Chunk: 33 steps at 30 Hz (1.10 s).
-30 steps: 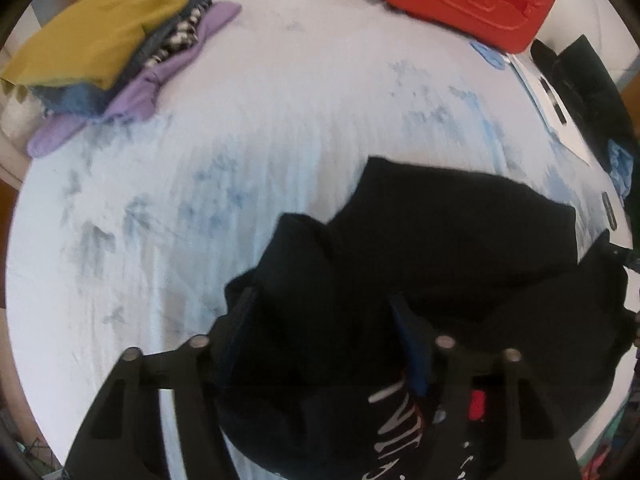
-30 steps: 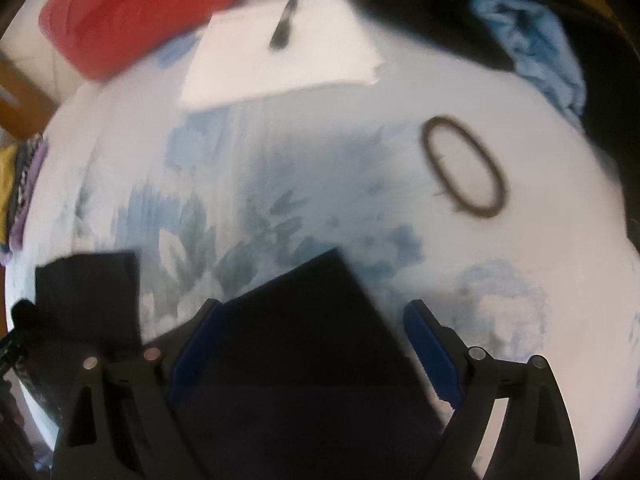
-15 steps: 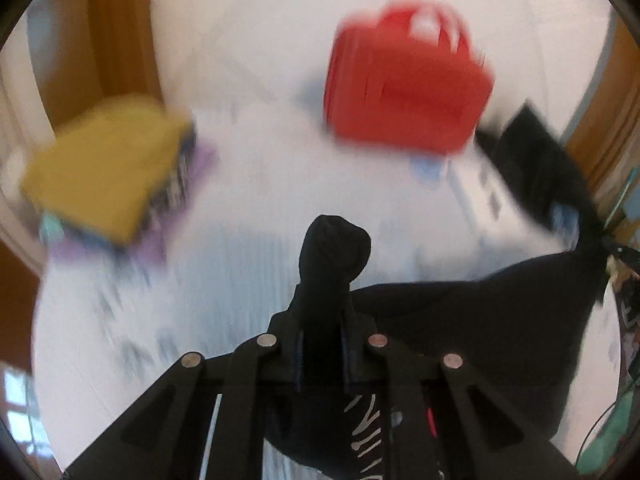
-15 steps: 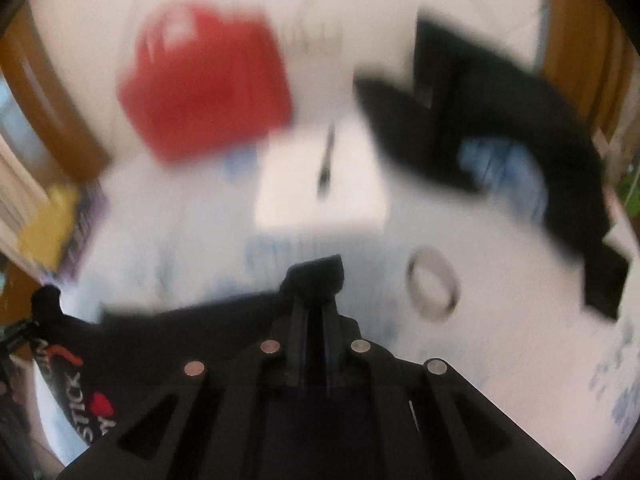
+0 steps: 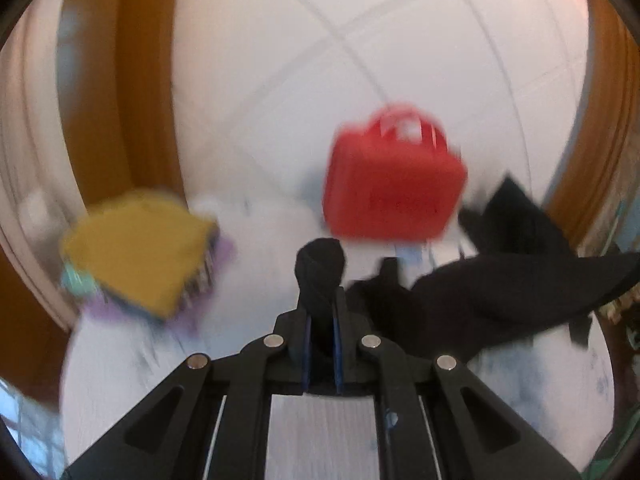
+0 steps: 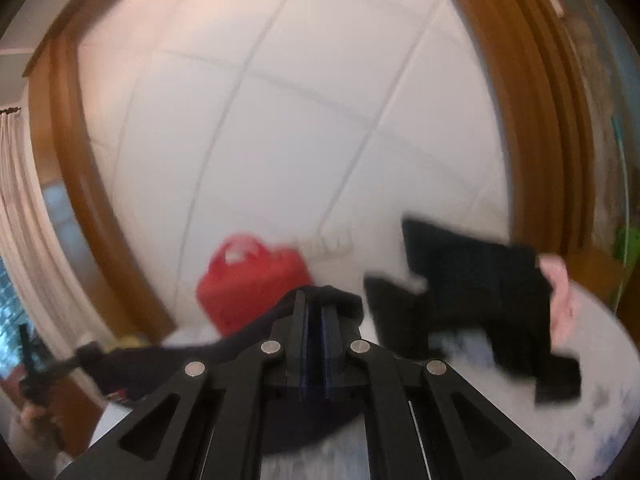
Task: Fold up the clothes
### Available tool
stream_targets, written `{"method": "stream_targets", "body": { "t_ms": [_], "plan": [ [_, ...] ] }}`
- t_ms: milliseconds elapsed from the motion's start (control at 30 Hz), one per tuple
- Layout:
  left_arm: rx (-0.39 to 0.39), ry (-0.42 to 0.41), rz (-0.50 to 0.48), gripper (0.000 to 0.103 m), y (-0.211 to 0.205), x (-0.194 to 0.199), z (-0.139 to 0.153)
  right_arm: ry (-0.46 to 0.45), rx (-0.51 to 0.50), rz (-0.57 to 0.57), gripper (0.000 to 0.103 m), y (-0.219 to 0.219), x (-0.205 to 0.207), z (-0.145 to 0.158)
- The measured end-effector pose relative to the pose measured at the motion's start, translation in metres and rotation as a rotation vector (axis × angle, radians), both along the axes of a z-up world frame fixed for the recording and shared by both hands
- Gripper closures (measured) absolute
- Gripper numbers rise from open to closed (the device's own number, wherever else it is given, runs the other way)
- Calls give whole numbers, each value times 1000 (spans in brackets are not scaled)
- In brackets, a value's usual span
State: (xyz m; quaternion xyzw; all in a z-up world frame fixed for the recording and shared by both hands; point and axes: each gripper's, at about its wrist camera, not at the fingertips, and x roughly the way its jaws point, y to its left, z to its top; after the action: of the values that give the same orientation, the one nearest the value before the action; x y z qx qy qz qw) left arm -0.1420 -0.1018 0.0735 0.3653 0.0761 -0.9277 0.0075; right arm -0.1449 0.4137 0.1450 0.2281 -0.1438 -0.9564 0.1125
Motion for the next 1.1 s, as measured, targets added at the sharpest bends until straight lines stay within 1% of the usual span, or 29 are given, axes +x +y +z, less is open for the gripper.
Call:
{"method": "stream_targets", "body": {
  "t_ms": [33,133,267,367,400,433,467,500,567,600,633,667,733,800,833,900,1033,1100],
  "plan": [
    [17,-41,-3,95,2,8,-22,-37,-4,-1,98,5,10,-15],
    [66,-164,-12,95,9,30,-86,-193,-28,-46,98,28,43,-76],
    [58,-346,-9,95,10,58,-152,-412,-86,-123,98,71,85,-152],
    [74,-399,-5,95,2,70,-163,-571,-120,-158,98,97,111,-202],
    [92,-400,-11,95,2,71,-159,-605,-127,-154,98,100,114,-212],
    [111,-402,-16,95,2,72,-154,-644,-133,-147,96,103,116,-222],
    [129,-402,-22,95,1,73,-149,-691,-129,-137,89,104,114,-231],
    [120,-389,-31,94,3,72,-143,-712,-108,-145,84,104,114,-235],
    [116,-364,-44,94,7,69,-130,-722,-49,-173,62,105,116,-235],
    [119,-351,-48,94,8,68,-124,-714,-44,-180,54,108,116,-234],
    [122,-338,-51,93,10,66,-117,-701,-47,-187,41,110,116,-231],
    [132,-326,-43,91,8,66,-112,-689,-50,-191,31,112,115,-228],
    [146,-311,-35,78,7,66,-103,-683,-45,-186,24,114,111,-223],
    [134,-302,-12,40,0,66,-100,-690,-38,-176,22,114,107,-224],
    [123,-301,1,34,-2,66,-99,-695,-38,-169,22,114,105,-225],
    [108,-306,26,32,-7,65,-101,-710,-43,-157,22,113,101,-232],
    [83,-347,46,32,-5,51,-122,-737,-50,-133,22,110,94,-245],
    [58,-366,55,32,-1,43,-140,-750,-38,-120,22,108,89,-251]
  ]
}}
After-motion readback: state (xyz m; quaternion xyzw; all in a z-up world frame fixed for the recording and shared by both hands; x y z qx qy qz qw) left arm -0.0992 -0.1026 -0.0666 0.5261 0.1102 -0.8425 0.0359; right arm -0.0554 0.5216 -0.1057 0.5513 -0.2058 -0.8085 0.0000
